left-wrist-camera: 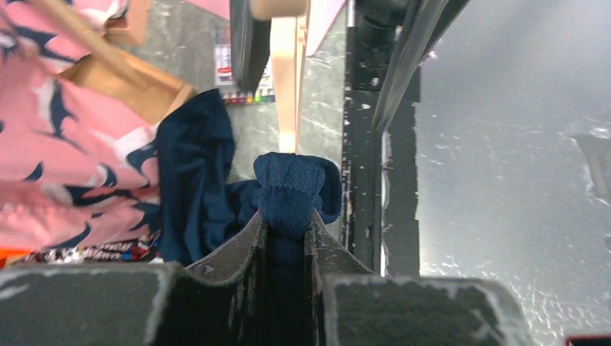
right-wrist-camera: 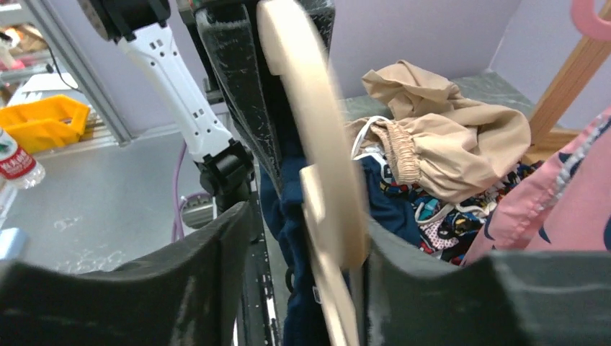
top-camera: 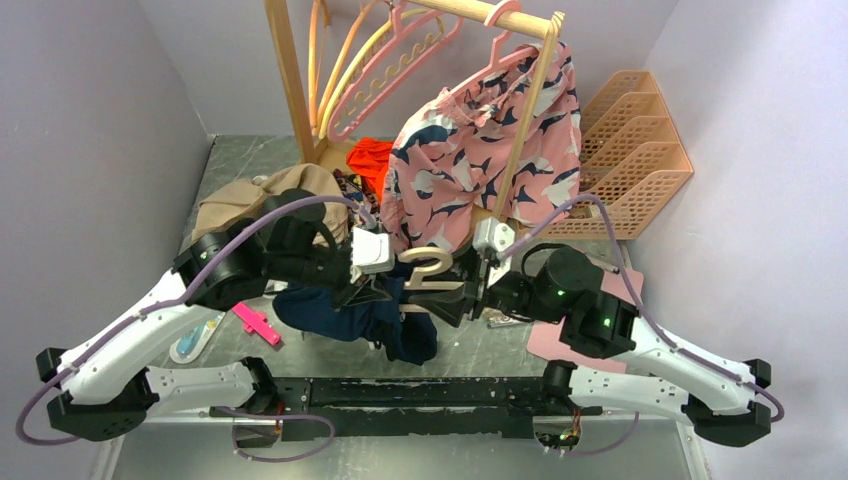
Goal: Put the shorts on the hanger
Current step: Hang the shorts on the hanger.
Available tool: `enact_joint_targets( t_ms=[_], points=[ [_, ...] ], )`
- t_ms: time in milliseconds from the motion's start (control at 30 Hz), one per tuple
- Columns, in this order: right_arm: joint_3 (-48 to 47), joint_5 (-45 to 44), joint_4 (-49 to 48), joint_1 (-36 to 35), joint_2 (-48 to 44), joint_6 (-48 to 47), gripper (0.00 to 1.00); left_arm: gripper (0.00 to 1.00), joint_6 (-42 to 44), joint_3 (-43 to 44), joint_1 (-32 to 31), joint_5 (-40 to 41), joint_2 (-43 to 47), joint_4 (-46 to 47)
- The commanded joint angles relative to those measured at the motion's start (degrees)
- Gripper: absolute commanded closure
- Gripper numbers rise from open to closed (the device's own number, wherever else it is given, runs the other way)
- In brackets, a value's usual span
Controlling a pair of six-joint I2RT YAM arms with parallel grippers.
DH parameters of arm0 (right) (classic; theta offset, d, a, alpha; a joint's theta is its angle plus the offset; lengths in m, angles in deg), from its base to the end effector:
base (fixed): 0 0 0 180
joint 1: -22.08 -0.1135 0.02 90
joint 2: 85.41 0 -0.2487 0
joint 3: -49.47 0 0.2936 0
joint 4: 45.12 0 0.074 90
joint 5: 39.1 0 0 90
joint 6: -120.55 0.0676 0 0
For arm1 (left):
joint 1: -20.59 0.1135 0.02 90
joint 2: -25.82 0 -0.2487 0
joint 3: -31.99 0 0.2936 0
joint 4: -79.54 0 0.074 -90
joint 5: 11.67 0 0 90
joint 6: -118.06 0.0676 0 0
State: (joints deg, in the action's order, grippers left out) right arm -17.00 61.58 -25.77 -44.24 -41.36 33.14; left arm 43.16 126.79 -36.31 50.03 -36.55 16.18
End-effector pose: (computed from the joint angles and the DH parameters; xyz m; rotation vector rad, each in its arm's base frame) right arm 0.0901 0.2366 0.4059 -0.9876 1.2873 1.0883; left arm 0.1190 -0.2412 0.4227 1.5219 1.5689 -0.9470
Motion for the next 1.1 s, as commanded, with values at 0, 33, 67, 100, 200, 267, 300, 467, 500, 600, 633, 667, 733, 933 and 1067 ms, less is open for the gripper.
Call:
enact_joint_targets(
  t_ms=[0,33,67,100,200,267,300,467,500,600,633,667,733,933,1067],
  points=[
    [-4.92,-4.95,2.59,-0.21,-2.44,2.05,0.42,0.93,-2.31,-3.05,-0.22,7.77,6.09,7.18],
    [-5.62,-5.64,3.79,-0.14,-2.9,2.37,0.4,0.93,-2.65,-3.7,-0.22,8.78,7.41,8.02],
    [-6.29,-6.47,5.05,-0.2,-3.35,2.68,0.38,0.93,-3.08,-4.46,-0.22,9.97,8.76,8.76],
    [-6.81,-7.27,6.15,-0.16,-3.92,3.02,0.37,0.93,-3.53,-4.96,-0.22,11.22,10.04,9.35],
    [-8.13,-10.32,9.37,-0.26,-5.3,4.5,0.36,0.93,-4.94,-6.31,-0.22,15.84,13.95,11.11],
    [-8.35,-13.36,11.14,-0.27,-6.35,5.9,0.36,0.93,-6.11,-7.21,-0.22,19.15,16.83,12.75],
    [-8.18,-15.17,11.96,-0.23,-6.83,6.71,0.36,0.93,-6.77,-7.5,-0.22,20.19,18.48,13.67],
    [-4.31,-23.25,13.07,-0.22,-8.93,10.96,0.36,0.93,-9.52,-7.4,-0.22,21.05,25.62,18.54],
    [-3.28,-23.3,12.21,-0.15,-9.16,12.25,0.36,0.93,-9.88,-7.08,-0.22,20.79,26.3,19.21],
    [2.39,-19.95,8.29,-0.23,-8.32,16.01,0.37,0.93,-10.24,-5.79,-0.22,20.6,27.17,20.46],
    [3.81,-18.41,7.17,-0.23,-7.56,17.13,0.38,0.93,-10.21,-5.43,-0.22,20.63,27.14,20.77],
    [4.89,-16.89,6.38,-0.26,-6.62,18.33,0.38,0.93,-10.11,-5.2,-0.22,20.8,27.13,21.06],
    [6.72,-16.02,5.16,-0.21,-4.18,20.67,0.39,0.93,-10.11,-5.16,-0.22,21.66,27.06,21.89],
    [11.87,-19.96,-3.29,-0.26,-4.21,26.1,0.39,0.93,-9.96,-7.1,-0.22,25.15,28.18,25.8],
    [11.47,-20.13,-4.79,-0.25,-3.59,26.86,0.39,0.93,-9.59,-7.23,-0.23,27.99,28.69,27.14]
  ],
)
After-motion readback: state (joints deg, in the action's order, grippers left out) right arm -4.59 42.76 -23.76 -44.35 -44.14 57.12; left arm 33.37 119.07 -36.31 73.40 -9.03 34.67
